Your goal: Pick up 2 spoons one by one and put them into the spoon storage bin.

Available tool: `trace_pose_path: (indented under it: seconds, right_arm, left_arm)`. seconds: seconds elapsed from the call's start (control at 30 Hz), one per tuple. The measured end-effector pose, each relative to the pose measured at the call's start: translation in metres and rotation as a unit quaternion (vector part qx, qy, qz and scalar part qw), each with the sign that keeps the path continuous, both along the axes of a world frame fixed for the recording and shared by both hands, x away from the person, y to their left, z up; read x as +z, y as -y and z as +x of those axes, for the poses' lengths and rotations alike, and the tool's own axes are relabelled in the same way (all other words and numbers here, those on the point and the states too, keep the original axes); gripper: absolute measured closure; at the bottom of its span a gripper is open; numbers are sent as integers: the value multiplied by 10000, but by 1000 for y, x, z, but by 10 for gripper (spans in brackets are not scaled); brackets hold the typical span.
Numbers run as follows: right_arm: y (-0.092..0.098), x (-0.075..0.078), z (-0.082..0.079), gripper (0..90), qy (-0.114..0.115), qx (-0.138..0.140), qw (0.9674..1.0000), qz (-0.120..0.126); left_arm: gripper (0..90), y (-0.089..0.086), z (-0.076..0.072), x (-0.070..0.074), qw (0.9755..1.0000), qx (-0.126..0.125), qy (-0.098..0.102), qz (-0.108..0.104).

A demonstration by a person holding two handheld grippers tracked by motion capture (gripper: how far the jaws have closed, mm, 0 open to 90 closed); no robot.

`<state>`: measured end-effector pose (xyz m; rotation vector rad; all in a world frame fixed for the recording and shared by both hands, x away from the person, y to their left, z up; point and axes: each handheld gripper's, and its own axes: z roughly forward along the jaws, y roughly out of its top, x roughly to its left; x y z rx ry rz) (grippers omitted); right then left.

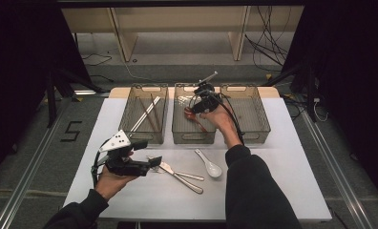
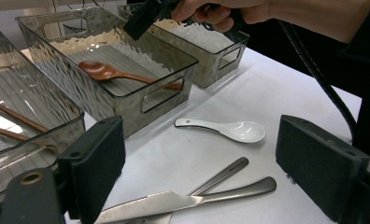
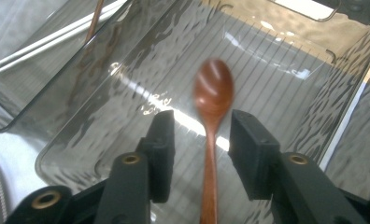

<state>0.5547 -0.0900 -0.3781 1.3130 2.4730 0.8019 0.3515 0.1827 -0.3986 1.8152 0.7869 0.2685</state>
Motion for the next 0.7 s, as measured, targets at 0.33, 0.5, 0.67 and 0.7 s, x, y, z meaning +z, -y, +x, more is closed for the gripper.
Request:
trace_pose_path:
  seconds: [0.33, 0.5, 0.67, 0.7]
  right_arm:
    - [7, 16, -22, 423, 95, 299, 9994, 126]
    - [11, 26, -41, 368, 187, 507, 9982, 267]
    - [15, 29, -62, 329, 276, 662, 9968, 358]
    - [16, 28, -66, 320, 266, 681, 9966, 388]
  left_arm:
    - [156, 0, 0, 0, 10000, 26, -18, -22]
    - [156, 0, 0, 0, 10000, 20, -22, -1]
    - [155, 0, 0, 0, 10000, 24, -18, 7]
    - [156, 0, 0, 0, 10000, 35, -20, -10]
